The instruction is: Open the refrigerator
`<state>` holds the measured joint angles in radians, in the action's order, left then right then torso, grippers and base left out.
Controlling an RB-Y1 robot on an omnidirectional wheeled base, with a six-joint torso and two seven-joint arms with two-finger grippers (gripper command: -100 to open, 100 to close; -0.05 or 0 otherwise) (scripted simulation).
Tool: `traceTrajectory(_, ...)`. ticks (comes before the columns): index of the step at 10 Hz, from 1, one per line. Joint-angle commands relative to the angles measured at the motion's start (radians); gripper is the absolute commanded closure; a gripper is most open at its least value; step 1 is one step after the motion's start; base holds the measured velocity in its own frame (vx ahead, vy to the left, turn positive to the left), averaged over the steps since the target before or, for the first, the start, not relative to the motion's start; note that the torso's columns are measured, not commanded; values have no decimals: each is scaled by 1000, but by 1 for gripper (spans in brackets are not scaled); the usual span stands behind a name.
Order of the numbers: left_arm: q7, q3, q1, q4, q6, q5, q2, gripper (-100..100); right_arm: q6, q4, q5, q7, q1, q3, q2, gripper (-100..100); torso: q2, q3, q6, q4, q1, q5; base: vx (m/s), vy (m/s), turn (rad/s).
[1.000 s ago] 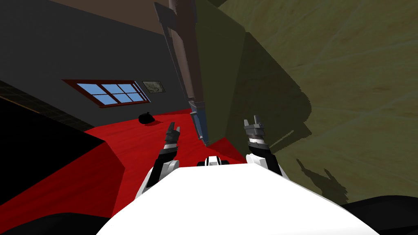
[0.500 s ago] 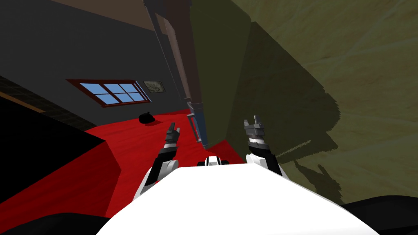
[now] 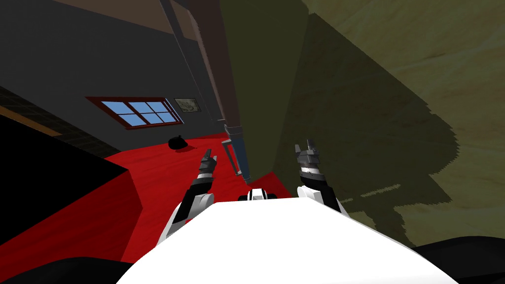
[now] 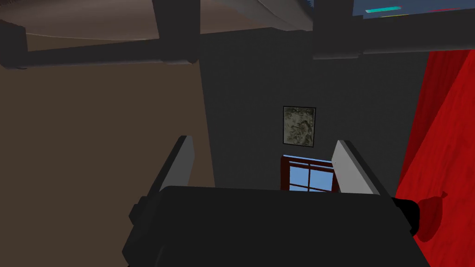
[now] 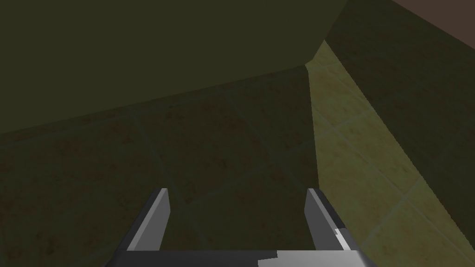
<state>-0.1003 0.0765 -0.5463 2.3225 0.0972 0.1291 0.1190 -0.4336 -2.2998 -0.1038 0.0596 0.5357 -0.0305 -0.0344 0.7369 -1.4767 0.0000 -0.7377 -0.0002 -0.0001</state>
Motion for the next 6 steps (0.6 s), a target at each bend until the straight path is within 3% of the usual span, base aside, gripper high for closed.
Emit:
traceTrajectory(1,-1,12,-1,7,-49,11,5,-100,0,0,0,0,0,0,0,0,0,0,0,0,0,0,129,-75,35)
traceTrajectory(6,-3,36,-2,16,-149,33,0,-100,0,0,0,0,0,0,0,0,1,1,0,0,-1,0,136,-76,47)
